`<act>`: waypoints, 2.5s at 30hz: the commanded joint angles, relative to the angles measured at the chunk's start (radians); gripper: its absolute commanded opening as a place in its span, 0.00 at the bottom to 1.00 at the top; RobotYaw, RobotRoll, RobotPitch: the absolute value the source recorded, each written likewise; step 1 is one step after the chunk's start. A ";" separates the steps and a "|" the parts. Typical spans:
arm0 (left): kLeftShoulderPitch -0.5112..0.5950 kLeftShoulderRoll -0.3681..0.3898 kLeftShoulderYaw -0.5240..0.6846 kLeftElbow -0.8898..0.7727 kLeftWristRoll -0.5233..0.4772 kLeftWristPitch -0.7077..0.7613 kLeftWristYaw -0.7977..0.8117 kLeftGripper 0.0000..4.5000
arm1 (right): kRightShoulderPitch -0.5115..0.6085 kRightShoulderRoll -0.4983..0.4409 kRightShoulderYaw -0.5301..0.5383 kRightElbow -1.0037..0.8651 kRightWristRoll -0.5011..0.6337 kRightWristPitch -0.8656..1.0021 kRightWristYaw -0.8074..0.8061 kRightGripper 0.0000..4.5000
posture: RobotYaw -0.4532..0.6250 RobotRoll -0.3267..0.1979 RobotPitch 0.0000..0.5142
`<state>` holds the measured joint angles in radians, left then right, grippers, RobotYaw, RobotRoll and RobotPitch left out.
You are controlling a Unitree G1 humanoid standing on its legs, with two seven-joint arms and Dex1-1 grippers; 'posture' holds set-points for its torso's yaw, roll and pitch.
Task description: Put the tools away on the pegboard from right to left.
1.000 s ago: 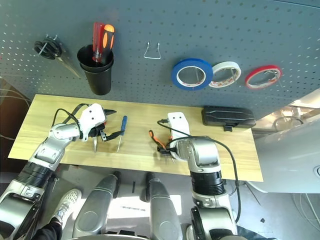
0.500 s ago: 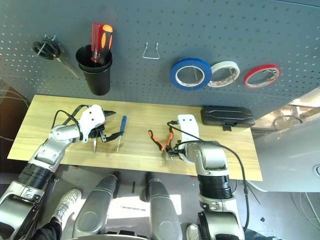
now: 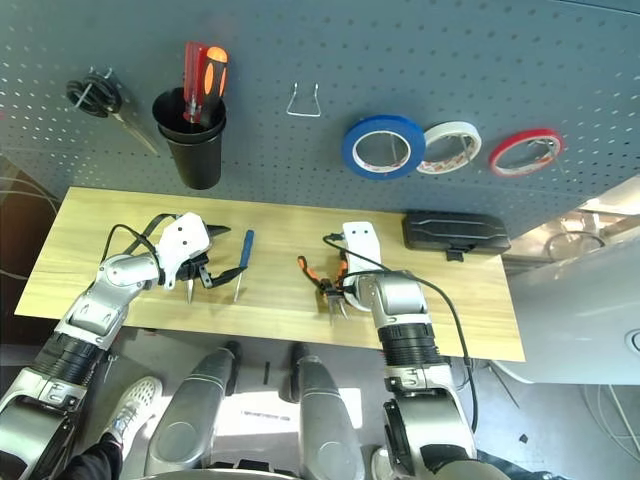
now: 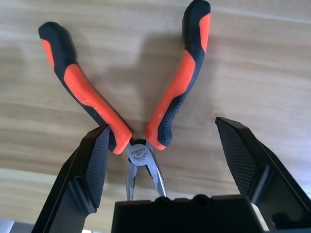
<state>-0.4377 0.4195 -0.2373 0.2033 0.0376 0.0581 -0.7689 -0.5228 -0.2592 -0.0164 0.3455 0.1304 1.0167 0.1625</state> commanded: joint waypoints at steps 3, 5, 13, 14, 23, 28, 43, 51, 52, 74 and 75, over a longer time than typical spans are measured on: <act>-0.003 -0.008 -0.011 0.018 0.010 0.006 0.003 1.00 | 0.052 0.009 0.032 0.238 -0.054 -0.156 -0.007 1.00 | 0.58 0.62 0.77; -0.011 -0.011 -0.011 0.023 0.011 0.004 0.005 1.00 | 0.052 0.010 0.035 0.260 -0.055 -0.174 0.001 1.00 | 0.58 0.62 0.77; -0.016 -0.013 -0.010 0.030 0.011 -0.007 0.013 1.00 | 0.065 0.000 0.025 0.230 -0.053 -0.168 0.004 0.40 | 0.58 0.62 0.76; -0.016 -0.013 -0.010 0.030 0.011 -0.007 0.013 1.00 | 0.068 0.002 0.021 0.233 -0.054 -0.180 -0.001 0.35 | 0.58 0.62 0.76; -0.019 -0.016 -0.012 0.020 0.005 -0.004 0.010 1.00 | 0.093 -0.006 -0.027 0.149 -0.054 -0.216 -0.022 0.03 | 0.57 0.62 0.79; -0.034 -0.024 -0.012 0.035 0.006 -0.013 0.012 1.00 | 0.103 -0.032 -0.055 0.027 -0.043 -0.142 -0.008 0.03 | 0.56 0.62 0.81; -0.075 -0.036 -0.007 0.089 0.010 -0.053 0.016 1.00 | 0.047 -0.115 -0.081 0.027 -0.024 -0.164 0.062 0.03 | 0.54 0.62 0.80; -0.082 -0.038 -0.008 0.104 0.009 -0.062 0.013 1.00 | -0.056 -0.094 -0.107 -0.159 0.011 0.182 0.029 0.00 | 0.54 0.62 0.79; -0.083 -0.037 -0.008 0.104 0.009 -0.063 0.012 1.00 | -0.085 -0.092 -0.106 -0.133 0.010 0.194 0.029 0.00 | 0.54 0.62 0.79; -0.071 -0.035 -0.012 0.096 0.009 -0.057 0.013 1.00 | -0.034 -0.218 0.152 -0.526 0.056 0.413 0.104 0.37 | 0.54 0.62 0.80; -0.071 -0.035 -0.012 0.097 0.009 -0.057 0.013 1.00 | -0.033 -0.226 0.157 -0.514 0.055 0.394 0.111 0.43 | 0.54 0.62 0.80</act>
<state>-0.5335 0.3842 -0.2369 0.2923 0.0380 -0.0007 -0.7509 -0.5784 -0.4769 0.1176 -0.1888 0.1806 1.4382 0.2556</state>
